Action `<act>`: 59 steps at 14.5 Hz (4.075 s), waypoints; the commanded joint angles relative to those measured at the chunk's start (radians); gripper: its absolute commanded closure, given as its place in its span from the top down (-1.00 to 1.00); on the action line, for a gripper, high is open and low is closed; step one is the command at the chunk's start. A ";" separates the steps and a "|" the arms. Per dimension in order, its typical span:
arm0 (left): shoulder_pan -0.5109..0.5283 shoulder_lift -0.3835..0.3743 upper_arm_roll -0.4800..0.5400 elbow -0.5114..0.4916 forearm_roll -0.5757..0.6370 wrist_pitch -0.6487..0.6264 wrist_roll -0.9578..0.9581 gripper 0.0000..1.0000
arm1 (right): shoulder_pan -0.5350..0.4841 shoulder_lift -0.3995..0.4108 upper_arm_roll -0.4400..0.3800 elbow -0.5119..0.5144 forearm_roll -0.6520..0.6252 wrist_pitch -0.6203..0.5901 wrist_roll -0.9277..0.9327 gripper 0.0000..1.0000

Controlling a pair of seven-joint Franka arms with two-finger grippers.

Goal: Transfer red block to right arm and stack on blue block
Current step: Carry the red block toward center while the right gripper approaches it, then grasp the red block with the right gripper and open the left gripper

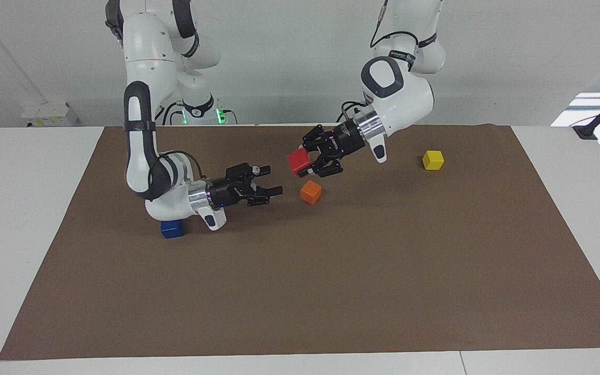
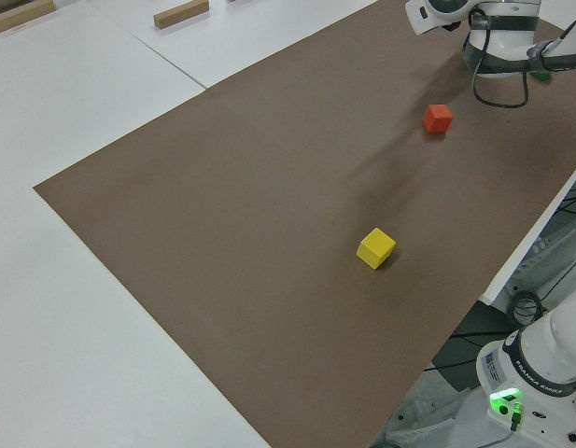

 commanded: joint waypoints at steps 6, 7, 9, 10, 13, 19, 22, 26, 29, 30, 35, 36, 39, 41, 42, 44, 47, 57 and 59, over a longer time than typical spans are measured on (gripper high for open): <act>-0.067 0.004 0.013 -0.022 -0.123 0.096 0.113 -1.00 | 0.005 -0.019 0.005 -0.022 0.007 -0.022 0.036 1.00; -0.067 0.004 0.013 -0.022 -0.123 0.096 0.113 -1.00 | 0.016 -0.020 0.005 -0.029 0.007 -0.031 0.055 1.00; -0.066 0.004 0.013 -0.022 -0.123 0.091 0.113 -1.00 | 0.018 -0.022 0.005 -0.032 0.006 -0.042 0.081 1.00; -0.066 0.004 0.013 -0.022 -0.125 0.091 0.113 -1.00 | 0.018 -0.023 0.005 -0.035 0.003 -0.045 0.083 1.00; -0.064 0.004 0.013 -0.023 -0.125 0.088 0.113 -1.00 | 0.034 -0.023 0.005 -0.040 0.000 -0.043 0.076 1.00; -0.063 0.001 0.013 -0.031 -0.125 0.086 0.113 -1.00 | 0.034 -0.022 0.005 -0.068 0.000 -0.114 0.099 1.00; -0.061 0.001 0.013 -0.031 -0.125 0.086 0.113 -1.00 | 0.036 -0.005 0.005 -0.063 0.000 -0.128 0.099 1.00; -0.061 0.000 0.013 -0.037 -0.125 0.085 0.113 -1.00 | 0.062 -0.002 0.005 -0.052 0.014 -0.109 0.098 1.00; -0.061 0.000 0.013 -0.038 -0.125 0.085 0.113 -1.00 | 0.085 0.003 0.005 -0.045 0.029 -0.092 0.098 1.00; -0.060 -0.002 0.013 -0.038 -0.125 0.085 0.113 -1.00 | 0.087 0.003 0.005 -0.045 0.029 -0.085 0.098 1.00; -0.060 -0.002 0.013 -0.038 -0.125 0.085 0.113 -1.00 | 0.120 0.003 0.005 -0.043 0.079 -0.072 0.096 0.80; -0.060 -0.002 0.013 -0.041 -0.125 0.083 0.113 -1.00 | 0.120 0.003 0.005 -0.043 0.081 -0.072 0.096 0.68; -0.058 -0.005 0.013 -0.046 -0.125 0.079 0.113 -1.00 | 0.122 0.003 0.005 -0.043 0.081 -0.072 0.096 0.24; -0.058 -0.005 0.013 -0.049 -0.125 0.079 0.113 -1.00 | 0.123 0.004 0.005 -0.045 0.083 -0.071 0.102 -0.31; -0.058 -0.005 0.013 -0.049 -0.125 0.079 0.113 -1.00 | 0.123 0.004 0.005 -0.046 0.083 -0.057 0.112 -0.99; -0.058 -0.006 0.013 -0.051 -0.125 0.079 0.113 -1.00 | 0.122 0.001 0.005 -0.052 0.083 -0.045 0.141 -1.00; -0.058 -0.006 0.013 -0.051 -0.125 0.077 0.115 -1.00 | 0.123 -0.005 0.006 -0.059 0.083 -0.045 0.145 -1.00; -0.064 -0.014 0.016 -0.051 -0.123 0.066 0.170 1.00 | 0.123 -0.013 0.006 -0.059 0.084 -0.036 0.147 -1.00; -0.066 -0.014 0.016 -0.054 -0.123 0.066 0.170 1.00 | 0.123 -0.013 0.008 -0.059 0.083 -0.036 0.147 -1.00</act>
